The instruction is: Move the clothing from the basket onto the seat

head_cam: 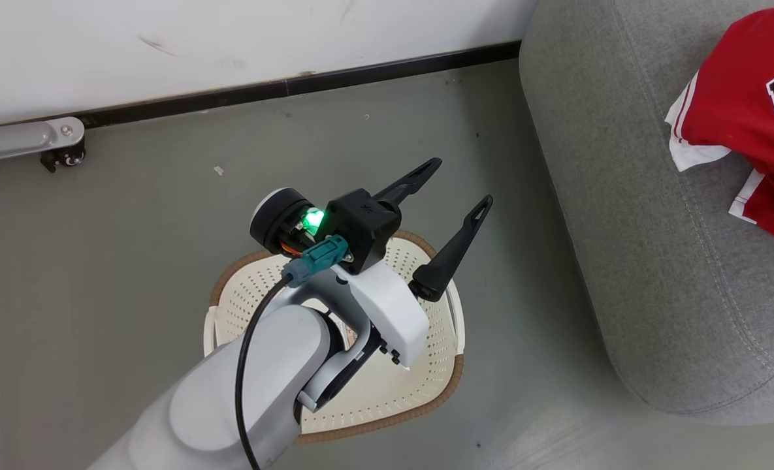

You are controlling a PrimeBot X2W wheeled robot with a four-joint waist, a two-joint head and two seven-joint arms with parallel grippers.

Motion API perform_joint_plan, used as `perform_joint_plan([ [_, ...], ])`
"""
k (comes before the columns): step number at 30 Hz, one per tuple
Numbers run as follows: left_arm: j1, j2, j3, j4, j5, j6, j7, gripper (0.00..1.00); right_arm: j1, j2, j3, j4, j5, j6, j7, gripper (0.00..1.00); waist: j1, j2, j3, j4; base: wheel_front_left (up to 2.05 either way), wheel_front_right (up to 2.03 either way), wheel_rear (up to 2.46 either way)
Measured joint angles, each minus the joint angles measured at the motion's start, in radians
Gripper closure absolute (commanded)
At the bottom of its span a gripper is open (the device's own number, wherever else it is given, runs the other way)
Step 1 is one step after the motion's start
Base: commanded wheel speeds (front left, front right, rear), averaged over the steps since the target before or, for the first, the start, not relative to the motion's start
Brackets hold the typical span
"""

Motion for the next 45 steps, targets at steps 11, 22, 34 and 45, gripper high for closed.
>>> perform_joint_plan([
  [11, -0.001, 0.021, 0.011, 0.006, 0.008, 0.000, -0.001, 0.00, 0.015, 0.043, -0.047, 0.010, 0.000, 0.000, -0.010, 0.72, 0.0000, 0.0000, 0.021, -0.015, 0.00, 0.00, 0.00],
  [22, -0.002, 0.026, 0.018, 0.018, 0.007, -0.001, -0.010, 0.00, 0.056, 0.047, -0.077, -0.060, -0.010, 0.000, -0.010, 0.00, 0.0000, 0.0000, 0.012, -0.048, 0.00, 0.00, 0.00],
  [34, -0.001, 0.030, 0.020, 0.034, 0.006, -0.009, -0.016, 0.00, 0.157, 0.058, -0.107, -0.157, -0.030, 0.000, -0.010, 0.00, 0.0000, 0.0000, -0.007, -0.091, 0.00, 0.00, 0.00],
  [45, 0.018, 0.058, 0.066, 0.068, -0.006, -0.007, -0.056, 0.00, 0.216, 0.095, -0.124, -0.320, -0.052, 0.000, -0.010, 0.00, 0.0000, 0.0000, -0.052, -0.124, 0.00, 0.00, 0.00],
])
